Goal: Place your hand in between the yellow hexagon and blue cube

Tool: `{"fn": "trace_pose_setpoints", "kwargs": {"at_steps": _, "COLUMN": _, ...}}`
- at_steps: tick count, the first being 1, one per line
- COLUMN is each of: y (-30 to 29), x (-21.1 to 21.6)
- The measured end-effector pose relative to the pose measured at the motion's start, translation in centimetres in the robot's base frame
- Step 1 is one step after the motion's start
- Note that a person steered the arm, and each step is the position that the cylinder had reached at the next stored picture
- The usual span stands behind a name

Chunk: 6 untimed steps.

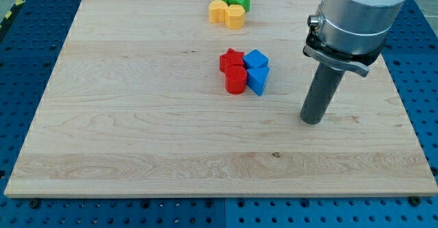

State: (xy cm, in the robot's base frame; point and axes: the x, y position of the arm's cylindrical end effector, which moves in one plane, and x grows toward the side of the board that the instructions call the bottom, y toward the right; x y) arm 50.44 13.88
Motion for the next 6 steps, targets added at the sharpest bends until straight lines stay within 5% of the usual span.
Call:
{"fn": "trace_pose_setpoints", "kwargs": {"at_steps": 3, "y": -2.7, "x": -13.5}}
{"fn": "trace_pose_setpoints", "kwargs": {"at_steps": 6, "y": -11.3, "x": -16.4}}
